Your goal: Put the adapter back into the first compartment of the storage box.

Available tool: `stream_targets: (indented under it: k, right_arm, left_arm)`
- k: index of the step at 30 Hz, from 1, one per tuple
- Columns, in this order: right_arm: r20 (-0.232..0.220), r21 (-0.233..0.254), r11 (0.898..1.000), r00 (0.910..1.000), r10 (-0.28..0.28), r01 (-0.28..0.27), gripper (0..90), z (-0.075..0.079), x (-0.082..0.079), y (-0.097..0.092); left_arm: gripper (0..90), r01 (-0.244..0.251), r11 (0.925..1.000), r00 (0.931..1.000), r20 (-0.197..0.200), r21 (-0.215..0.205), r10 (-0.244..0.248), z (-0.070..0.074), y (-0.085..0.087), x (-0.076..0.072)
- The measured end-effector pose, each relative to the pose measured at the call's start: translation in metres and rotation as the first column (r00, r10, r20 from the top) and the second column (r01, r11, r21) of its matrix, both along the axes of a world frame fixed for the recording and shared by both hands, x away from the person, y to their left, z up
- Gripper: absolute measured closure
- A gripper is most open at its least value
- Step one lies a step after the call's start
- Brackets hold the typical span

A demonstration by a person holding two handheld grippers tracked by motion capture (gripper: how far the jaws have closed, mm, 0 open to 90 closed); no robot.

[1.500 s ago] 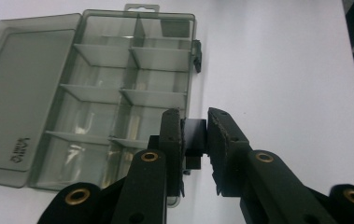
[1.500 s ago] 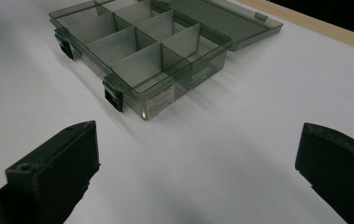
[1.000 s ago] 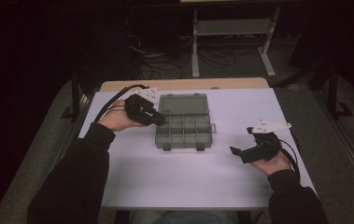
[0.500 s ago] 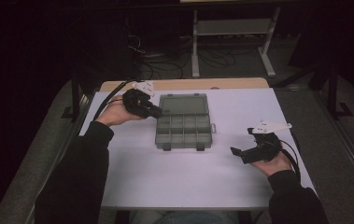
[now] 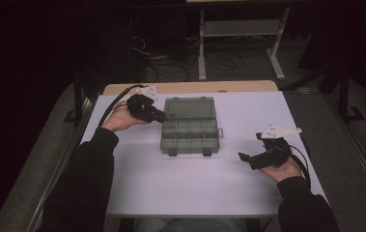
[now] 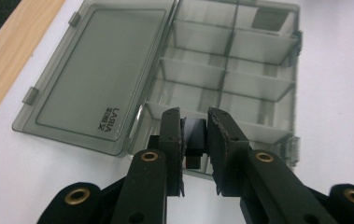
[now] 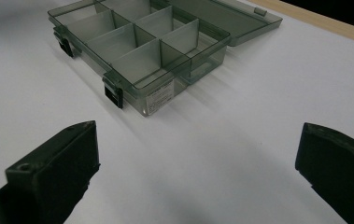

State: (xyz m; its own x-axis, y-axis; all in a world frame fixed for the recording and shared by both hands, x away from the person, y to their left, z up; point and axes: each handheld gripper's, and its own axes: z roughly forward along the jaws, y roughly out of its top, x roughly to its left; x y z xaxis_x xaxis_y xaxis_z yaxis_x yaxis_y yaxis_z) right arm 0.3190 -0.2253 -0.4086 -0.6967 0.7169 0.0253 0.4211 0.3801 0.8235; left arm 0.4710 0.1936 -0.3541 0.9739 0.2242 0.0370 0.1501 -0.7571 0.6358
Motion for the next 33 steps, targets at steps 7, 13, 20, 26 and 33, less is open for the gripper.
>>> stream_targets:
  k: [7,13,20,26,33]
  right_arm:
    - [0.001,-0.003,1.000,1.0000,-0.004,0.004,0.0,0.000,-0.001,0.000]
    - [-0.003,-0.008,1.000,1.0000,-0.002,0.002,0.0,-0.001,-0.001,0.001]
    - [-0.007,-0.015,1.000,1.0000,0.000,0.000,0.0,-0.001,-0.001,0.002]
    - [-0.017,-0.020,1.000,0.9998,0.007,-0.007,0.0,-0.003,0.000,0.003]
    - [-0.017,-0.019,1.000,0.9998,0.008,-0.008,0.0,-0.003,0.000,0.003]
  left_arm:
    - [75.9,-0.009,0.9999,1.0000,-0.004,-0.010,0.009,-0.015,0.002,0.004]
    - [75.9,-0.012,0.9999,0.9998,-0.013,-0.003,0.012,-0.027,-0.002,0.007]
    - [75.9,-0.013,0.9999,0.9997,-0.019,-0.001,0.013,-0.035,-0.008,0.009]
    - [75.9,-0.016,0.9999,0.9993,-0.033,-0.004,0.015,-0.042,-0.018,0.013]
    - [75.9,-0.037,0.9989,0.9983,-0.045,0.030,0.038,-0.053,-0.023,0.019]
